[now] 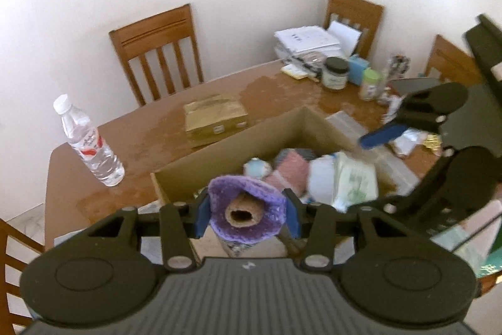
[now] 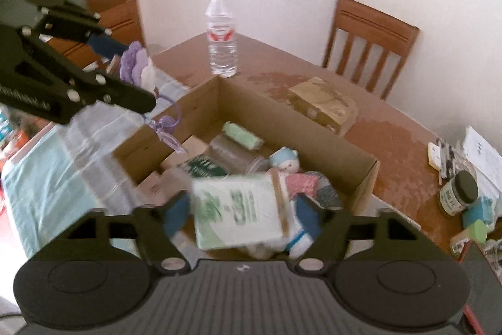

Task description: Organize objects

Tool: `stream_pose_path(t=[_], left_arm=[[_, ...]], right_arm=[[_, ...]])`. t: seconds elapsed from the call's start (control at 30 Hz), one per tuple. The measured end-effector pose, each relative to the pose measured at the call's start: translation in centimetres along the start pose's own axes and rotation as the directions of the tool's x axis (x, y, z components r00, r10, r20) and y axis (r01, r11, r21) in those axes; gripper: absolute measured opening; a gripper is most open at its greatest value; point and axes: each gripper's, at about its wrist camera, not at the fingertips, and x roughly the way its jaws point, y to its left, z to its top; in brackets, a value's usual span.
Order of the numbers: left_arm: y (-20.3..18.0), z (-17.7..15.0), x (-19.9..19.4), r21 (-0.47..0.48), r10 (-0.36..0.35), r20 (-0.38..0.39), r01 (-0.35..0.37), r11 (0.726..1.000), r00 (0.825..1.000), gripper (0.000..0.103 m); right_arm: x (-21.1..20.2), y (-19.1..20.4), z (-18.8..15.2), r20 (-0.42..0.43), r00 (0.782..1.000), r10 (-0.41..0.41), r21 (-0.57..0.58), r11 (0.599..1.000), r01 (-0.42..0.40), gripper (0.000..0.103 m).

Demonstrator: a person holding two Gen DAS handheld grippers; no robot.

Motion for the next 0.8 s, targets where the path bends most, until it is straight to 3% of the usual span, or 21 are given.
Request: stream_pose_path(t=[0.07, 0.1, 0.17, 0.23, 0.53, 0.73, 0.8], left_arm=[[0.5, 0.0, 1.3, -0.013, 0.038, -0.014, -0.038, 0.999, 0.999, 0.058], [0.8, -0.1, 1.7, -0.023, 0.053, -0.020, -0.053, 0.998, 0.998, 0.075], [1.2, -0.5, 2.4, -0.050, 0.095, -0.017, -0.096, 0.994, 0.995, 0.095], [1.7, -1.1, 2.4, -0.057, 0.115, 0.018, -0.114, 0.992, 0.993, 0.096], [1.8, -2.7, 2.3, -0.168, 0.148, 0.041, -0.139, 0.976, 0.988, 0.101], [-0.3, -4.9, 2.8, -0.213, 0.219, -0.031, -0.220, 0.952, 0.975, 0.101], [-1.0, -6.1, 3.4, -0.252, 0.209, -0.077, -0.222, 0.942, 0.975, 0.101]], right_arm=[[0.1, -0.4, 0.2, 0.023, 1.000, -0.003, 0.041, 0.999, 0.002, 0.103], [0.1, -0.5, 0.2, 0.028, 1.000, 0.005, 0.051, 0.999, -0.006, 0.103], [0.3, -0.6, 0.0, 0.022, 1.000, 0.007, 0.060, 0.998, -0.008, 0.103], [0.5, -0.6, -0.2, 0.011, 1.000, -0.016, 0.059, 0.998, 0.015, 0.103], [1.0, -1.0, -0.5, -0.033, 0.992, -0.118, 0.130, 0.984, 0.121, 0.103], [1.5, -1.3, -1.5, -0.070, 0.978, -0.198, 0.230, 0.950, 0.209, 0.103], [2.0, -1.2, -2.3, -0.094, 0.974, -0.204, 0.277, 0.935, 0.222, 0.103]])
